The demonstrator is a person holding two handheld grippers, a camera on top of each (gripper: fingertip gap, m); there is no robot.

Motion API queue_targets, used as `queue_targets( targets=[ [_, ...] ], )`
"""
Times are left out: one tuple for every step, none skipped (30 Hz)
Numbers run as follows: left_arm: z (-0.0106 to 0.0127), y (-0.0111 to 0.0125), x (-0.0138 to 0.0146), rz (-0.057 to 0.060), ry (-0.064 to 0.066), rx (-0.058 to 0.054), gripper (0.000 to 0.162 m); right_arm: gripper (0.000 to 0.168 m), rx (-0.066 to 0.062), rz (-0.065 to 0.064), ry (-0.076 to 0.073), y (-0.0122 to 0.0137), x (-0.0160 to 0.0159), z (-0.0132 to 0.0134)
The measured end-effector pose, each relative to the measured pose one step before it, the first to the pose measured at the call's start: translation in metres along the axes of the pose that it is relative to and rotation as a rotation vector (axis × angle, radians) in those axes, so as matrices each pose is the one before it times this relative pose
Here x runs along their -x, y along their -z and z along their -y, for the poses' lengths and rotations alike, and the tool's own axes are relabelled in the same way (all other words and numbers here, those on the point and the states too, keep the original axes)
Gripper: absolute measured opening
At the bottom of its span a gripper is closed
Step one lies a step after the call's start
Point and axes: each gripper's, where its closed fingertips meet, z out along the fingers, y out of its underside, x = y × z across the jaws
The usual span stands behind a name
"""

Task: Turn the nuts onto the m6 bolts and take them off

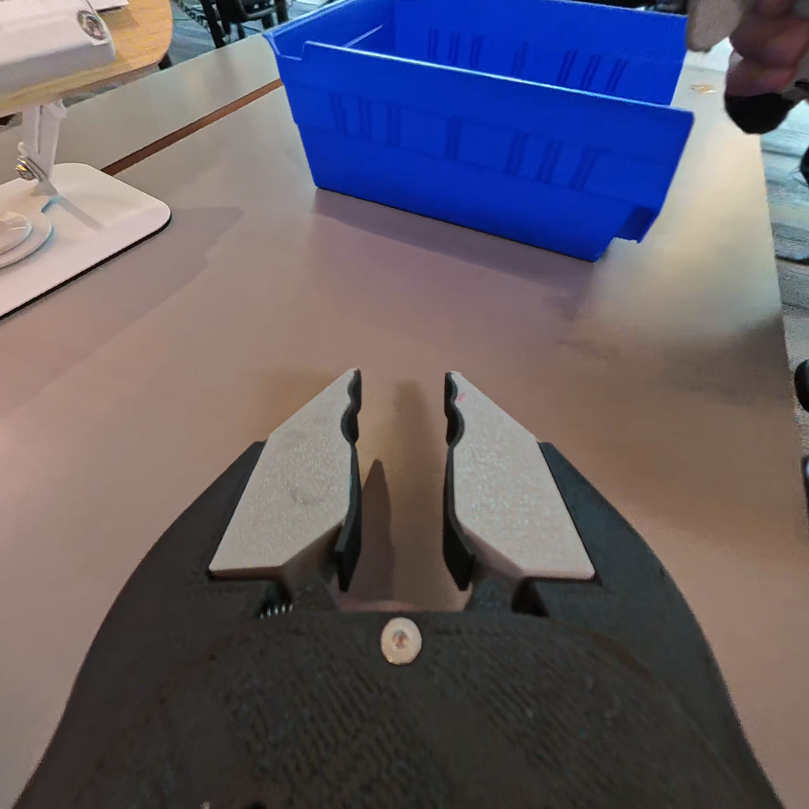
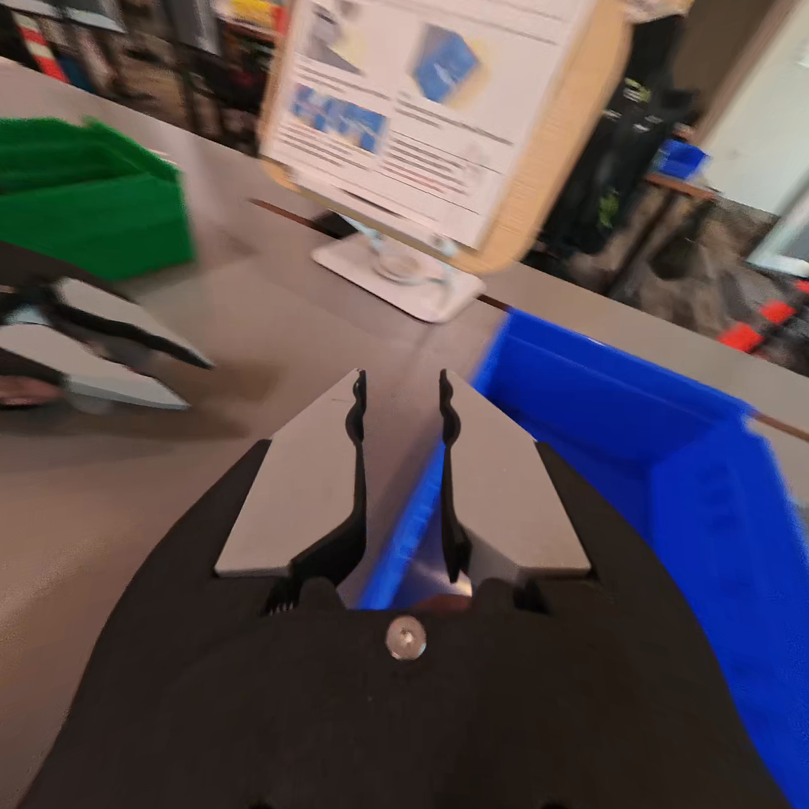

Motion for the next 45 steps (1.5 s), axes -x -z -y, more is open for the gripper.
queue_targets(
  targets=[
    [0.00166, 0.00558, -0.00652, 0.0028, 0.0063, -0.0056, 0.039, 0.031, -0.0260, 0.0875, 0.0108, -0.00323, 0.02896, 0.00821],
    [0.00309, 0.00993, -0.00925, -0.0045, 0.0029, -0.0107, 0.041, 0.032, -0.0183, 0.0935, 0.0128, -0.00589, 0.02964, 0.00477],
    [0.00377, 0.01556, -0.00713, 0.0169, -0.0062, -0.0100, 0.041, 0.032, -0.0001, 0.0827, 0.0199, -0.00853, 0.02619, -0.00038],
    [0.00551, 0.02179, -0.00125, 0.0543, -0.0109, -0.0204, 0.039, 0.031, 0.0154, 0.0480, 0.0288, -0.01009, 0.01820, -0.00476],
    [0.00729, 0.02715, 0.00235, 0.0618, -0.0150, -0.0309, 0.036, 0.030, 0.0229, 0.0130, 0.0387, -0.01041, 0.01029, -0.00774],
    [0.00754, 0.02976, 0.00648, 0.0604, -0.0123, -0.0327, 0.032, 0.030, 0.0239, -0.0086, 0.0442, -0.00961, 0.00484, -0.00910],
    [0.00466, 0.02951, 0.01415, 0.0743, 0.0010, -0.0177, 0.027, 0.029, 0.0134, -0.0170, 0.0352, -0.00825, 0.00208, -0.00806],
    [-0.00009, 0.02706, 0.02071, 0.0838, 0.0180, 0.0038, 0.027, 0.027, 0.0008, -0.0037, 0.0150, -0.00695, 0.00237, -0.00571],
    [-0.00651, 0.02263, 0.02220, 0.0679, 0.0235, 0.0332, 0.028, 0.027, -0.0040, 0.0144, -0.0075, -0.00589, 0.00298, -0.00384],
    [-0.01300, 0.01687, 0.02053, 0.0469, 0.0256, 0.0601, 0.031, 0.027, 0.0003, 0.0222, -0.0220, -0.00495, 0.00202, -0.00298],
    [-0.01878, 0.01087, 0.01764, 0.0289, 0.0292, 0.0820, 0.035, 0.027, 0.0041, 0.0218, -0.0275, -0.00412, 0.00051, -0.00197],
    [-0.02248, 0.00520, 0.01390, 0.0161, 0.0269, 0.0974, 0.042, 0.027, 0.0034, 0.0193, -0.0255, -0.00332, -0.00046, -0.00080],
    [-0.02151, -0.00026, 0.00900, 0.0023, 0.0155, 0.0892, 0.049, 0.027, 0.0022, 0.0179, -0.0200, -0.00244, -0.00041, 0.00015],
    [-0.01676, -0.00456, 0.00345, -0.0119, 0.0125, 0.0622, 0.051, 0.026, 0.0002, 0.0155, -0.0128, -0.00172, -0.00009, 0.00072],
    [-0.01082, -0.00750, -0.00207, -0.0278, 0.0153, 0.0383, 0.051, 0.026, -0.0009, 0.0094, -0.0071, -0.00095, -0.00024, 0.00074],
    [-0.00432, -0.00830, -0.00997, -0.0587, 0.0039, 0.0128, 0.046, 0.026, -0.0030, 0.0018, -0.0029, -0.00025, -0.00058, 0.00073],
    [0.00113, -0.00737, -0.01281, -0.0595, -0.0076, -0.0105, 0.055, 0.026, -0.0026, -0.0006, 0.0007, -0.00011, -0.00057, 0.00028],
    [0.00341, -0.00509, -0.00534, -0.0124, -0.0208, -0.0122, 0.057, 0.026, 0.0019, -0.0025, 0.0033, 0.00014, -0.00067, -0.00071],
    [0.00333, -0.00250, -0.00037, 0.0101, -0.0232, -0.0046, 0.047, 0.026, 0.0061, -0.0063, 0.0048, 0.00008, -0.00152, -0.00172],
    [0.00336, -0.00054, 0.00263, 0.0156, -0.0215, -0.0025, 0.048, 0.026, 0.0069, -0.0100, 0.0058, 0.00012, -0.00240, -0.00219],
    [0.00446, 0.00134, 0.00805, 0.0324, -0.0154, -0.0073, 0.049, 0.026, 0.0081, -0.0076, 0.0076, -0.00026, -0.00275, -0.00271],
    [0.00603, 0.00315, 0.00881, 0.0211, -0.0111, -0.0183, 0.049, 0.026, 0.0118, -0.0049, 0.0081, -0.00076, -0.00299, -0.00346],
    [0.00792, 0.00487, 0.00615, -0.0084, -0.0047, -0.0316, 0.050, 0.027, 0.0119, -0.0045, 0.0059, -0.00105, -0.00329, -0.00367],
    [0.01040, 0.00629, 0.00387, -0.0319, 0.0031, -0.0459, 0.050, 0.026, 0.0063, 0.0019, 0.0031, -0.00126, -0.00249, -0.00270],
    [0.01298, 0.00693, 0.00528, -0.0289, 0.0077, -0.0584, 0.051, 0.026, -0.0045, 0.0094, -0.0011, -0.00163, -0.00106, -0.00069],
    [0.01343, 0.00623, 0.00994, -0.0034, 0.0015, -0.0570, 0.047, 0.026, -0.0111, 0.0160, -0.0062, -0.00223, -0.00009, 0.00095],
    [0.01218, 0.00369, 0.01414, 0.0217, -0.0114, -0.0430, 0.044, 0.026, -0.0099, 0.0216, -0.0103, -0.00319, 0.00063, 0.00178],
    [0.00967, 0.00011, 0.01574, 0.0276, -0.0217, -0.0215, 0.042, 0.026, -0.0066, 0.0237, -0.0117, -0.00431, 0.00081, 0.00224],
    [0.00741, -0.00389, 0.01513, 0.0184, -0.0222, 0.0024, 0.042, 0.027, -0.0046, 0.0199, -0.0091, -0.00493, 0.00022, 0.00277],
    [0.00621, -0.00693, 0.01462, 0.0110, -0.0172, 0.0159, 0.043, 0.027, -0.0074, 0.0143, -0.0023, -0.00509, -0.00061, 0.00365],
    [0.00583, -0.00900, 0.01424, 0.0092, -0.0179, 0.0204, 0.045, 0.027, -0.0129, 0.0076, 0.0032, -0.00469, -0.00114, 0.00450],
    [0.00493, -0.01000, 0.01373, 0.0105, -0.0198, 0.0249, 0.045, 0.027, -0.0180, 0.0019, 0.0056, -0.00417, -0.00118, 0.00447],
    [0.00332, -0.01085, 0.01189, 0.0055, -0.0220, 0.0319, 0.045, 0.027, -0.0207, -0.0015, 0.0049, -0.00339, -0.00068, 0.00354],
    [0.00012, -0.01169, 0.01000, -0.0008, -0.0304, 0.0474, 0.045, 0.027, -0.0151, 0.0008, 0.0019, -0.00279, 0.00057, 0.00121],
    [-0.00336, -0.01261, 0.00951, -0.0006, -0.0383, 0.0631, 0.045, 0.027, -0.0018, 0.0054, 0.0036, -0.00210, 0.00189, -0.00147],
    [-0.00634, -0.01386, 0.00887, -0.0036, -0.0387, 0.0755, 0.046, 0.027, 0.0080, 0.0012, 0.0102, -0.00117, 0.00161, -0.00315],
    [-0.00789, -0.01498, 0.00563, -0.0215, -0.0348, 0.0826, 0.046, 0.027, 0.0094, -0.0068, 0.0154, -0.00051, 0.00075, -0.00320],
    [-0.00843, -0.01541, 0.00155, -0.0445, -0.0296, 0.0869, 0.046, 0.027, 0.0085, -0.0051, 0.0185, -0.00023, 0.00070, -0.00263],
    [-0.00712, -0.01538, 0.00173, -0.0436, -0.0218, 0.0816, 0.046, 0.027, 0.0100, 0.0004, 0.0129, -0.00059, 0.00085, -0.00268],
    [-0.00641, -0.01474, 0.00331, -0.0297, -0.0181, 0.0745, 0.046, 0.027, 0.0108, 0.0053, 0.0001, -0.00060, 0.00109, -0.00234],
    [-0.00689, -0.01375, 0.00179, -0.0343, -0.0160, 0.0727, 0.046, 0.027, 0.0065, 0.0089, -0.0076, -0.00044, 0.00128, -0.00128],
    [-0.00632, -0.01210, 0.00166, -0.0316, -0.0102, 0.0669, 0.046, 0.027, -0.0013, 0.0095, -0.0088, 0.00044, 0.00112, 0.00018],
    [-0.00564, -0.01071, 0.00500, -0.0051, -0.0059, 0.0596, 0.046, 0.027, -0.0071, 0.0085, -0.0084, 0.00115, 0.00106, 0.00100],
    [-0.00545, -0.00979, 0.00296, -0.0064, -0.0109, 0.0538, 0.043, 0.027, -0.0071, 0.0089, -0.0067, 0.00165, 0.00131, 0.00129],
    [-0.00669, -0.00919, -0.00188, -0.0256, -0.0188, 0.0539, 0.039, 0.027, -0.0051, 0.0057, -0.0031, 0.00202, 0.00090, 0.00096]
  ],
)
